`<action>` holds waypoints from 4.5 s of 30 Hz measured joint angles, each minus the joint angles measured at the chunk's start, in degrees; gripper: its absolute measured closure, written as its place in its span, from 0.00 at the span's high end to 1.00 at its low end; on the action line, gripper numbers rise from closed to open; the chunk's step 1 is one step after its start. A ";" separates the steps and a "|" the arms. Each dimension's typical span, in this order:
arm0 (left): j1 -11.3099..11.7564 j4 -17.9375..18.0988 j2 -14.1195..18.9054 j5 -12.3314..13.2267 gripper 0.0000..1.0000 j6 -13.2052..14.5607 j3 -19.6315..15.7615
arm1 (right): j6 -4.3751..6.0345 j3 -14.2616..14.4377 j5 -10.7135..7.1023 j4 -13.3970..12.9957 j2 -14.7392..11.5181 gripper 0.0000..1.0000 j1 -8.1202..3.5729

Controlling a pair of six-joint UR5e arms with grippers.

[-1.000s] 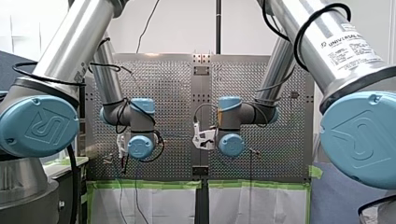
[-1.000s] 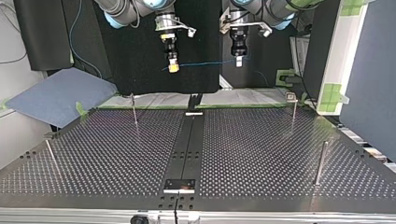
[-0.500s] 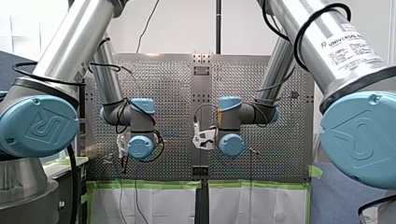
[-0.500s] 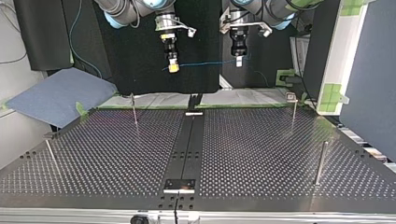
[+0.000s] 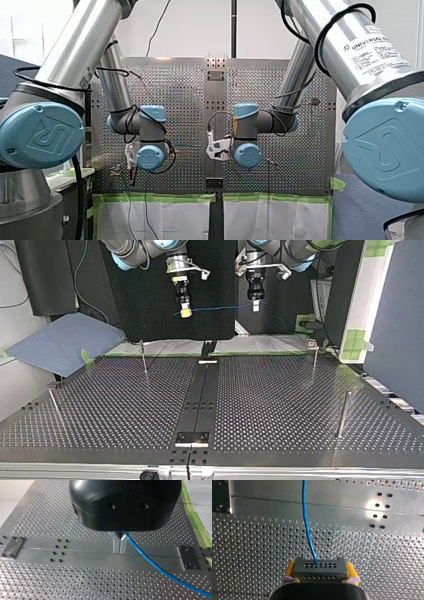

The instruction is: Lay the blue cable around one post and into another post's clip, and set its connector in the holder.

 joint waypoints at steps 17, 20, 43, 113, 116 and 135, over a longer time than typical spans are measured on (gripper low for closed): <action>0.00 0.00 0.00 0.00 0.00 0.00 0.00 | 0.00 0.00 0.00 0.00 0.00 0.00 0.00; 0.00 0.00 0.00 0.00 0.00 0.00 0.00 | 0.00 0.00 0.00 0.00 0.00 0.00 0.00; 0.00 0.00 0.00 0.00 0.00 0.00 0.00 | 0.00 0.00 0.00 0.00 0.00 0.00 0.00; -0.63 0.42 -2.35 0.23 0.00 -1.58 -0.62 | 1.14 -0.04 0.44 4.12 4.13 0.00 1.14; -0.71 -0.76 -1.99 0.60 0.00 -2.73 -0.40 | 2.49 -0.42 1.80 5.49 2.78 0.00 1.91; -0.20 -10.27 2.06 1.38 0.00 -6.82 5.24 | 8.99 -3.98 2.52 12.85 -5.95 0.00 0.79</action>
